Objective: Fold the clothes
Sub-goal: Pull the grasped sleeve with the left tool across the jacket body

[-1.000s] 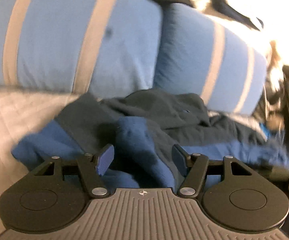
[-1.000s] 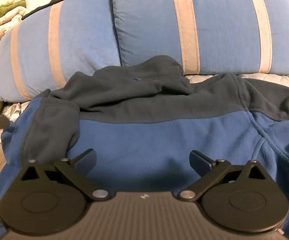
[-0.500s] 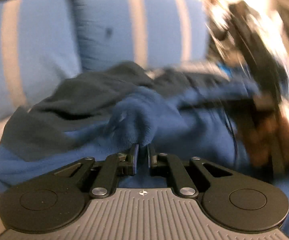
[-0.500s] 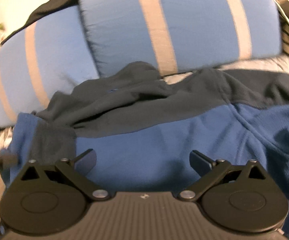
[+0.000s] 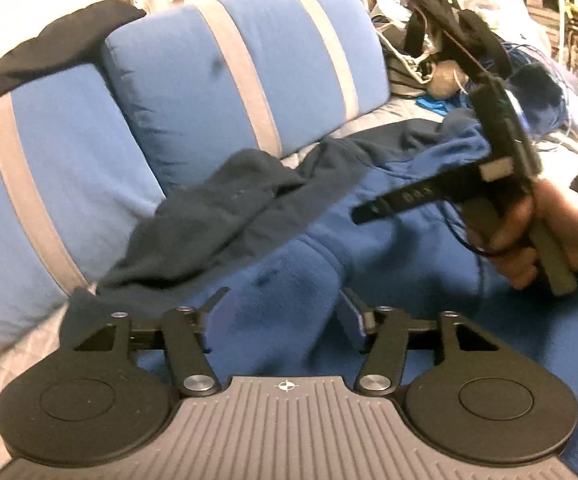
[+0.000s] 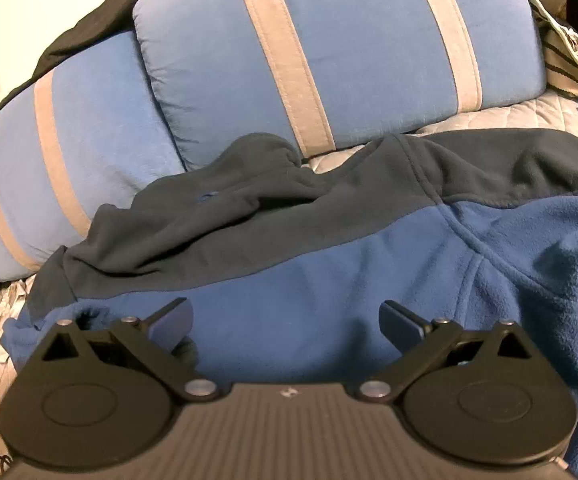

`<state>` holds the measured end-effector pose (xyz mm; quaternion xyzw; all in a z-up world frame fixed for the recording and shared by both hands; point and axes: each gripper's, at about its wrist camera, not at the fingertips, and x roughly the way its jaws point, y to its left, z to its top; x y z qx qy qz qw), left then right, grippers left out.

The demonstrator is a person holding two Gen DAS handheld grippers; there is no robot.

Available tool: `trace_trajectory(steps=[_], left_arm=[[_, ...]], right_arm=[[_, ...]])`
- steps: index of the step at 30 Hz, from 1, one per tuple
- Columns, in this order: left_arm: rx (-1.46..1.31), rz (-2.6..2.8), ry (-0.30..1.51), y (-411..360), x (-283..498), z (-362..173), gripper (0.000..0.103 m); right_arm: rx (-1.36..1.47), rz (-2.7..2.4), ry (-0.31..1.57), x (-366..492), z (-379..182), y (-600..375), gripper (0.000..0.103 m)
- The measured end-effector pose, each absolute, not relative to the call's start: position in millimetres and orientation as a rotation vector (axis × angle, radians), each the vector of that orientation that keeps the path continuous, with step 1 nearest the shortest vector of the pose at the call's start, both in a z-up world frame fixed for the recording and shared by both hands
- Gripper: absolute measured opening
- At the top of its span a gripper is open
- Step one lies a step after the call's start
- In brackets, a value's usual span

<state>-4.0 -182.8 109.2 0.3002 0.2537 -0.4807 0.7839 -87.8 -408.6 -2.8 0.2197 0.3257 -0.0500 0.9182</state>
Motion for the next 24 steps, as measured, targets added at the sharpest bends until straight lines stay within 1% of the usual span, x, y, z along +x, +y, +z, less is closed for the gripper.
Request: trace_trajectory(steps=[4,9,11,12,13,15,18,24], left_arm=[[0.642,-1.055,0.588,-193,26,108,0.06],[0.505,-1.107,0.731,-197,64,99,0.059],[0.438,-1.153,0.806,-200,75,92,0.048],[0.415,-1.161,0.839,-201,79,88,0.029],[0.405,-1.158,0.86,-203,82,86,0.015],[0.399,-1.131,0.847,-204,83,85,0.009],[0.385,-1.075,0.788,-200,81,94,0.008],[0.367,-0.902,0.63,-167,76,136,0.008]], right_arm=[[0.452,-0.104,0.671,-88,-3,-408,0.102],[0.446,-0.098,0.675,-87,-3,-408,0.102],[0.443,-0.097,0.677,-87,-3,-408,0.102],[0.442,-0.096,0.678,-87,-4,-407,0.102],[0.441,-0.095,0.68,-86,-4,-407,0.102],[0.436,-0.094,0.682,-86,-5,-406,0.102],[0.426,-0.088,0.682,-86,-5,-404,0.102],[0.373,-0.057,0.692,-85,-6,-394,0.102]])
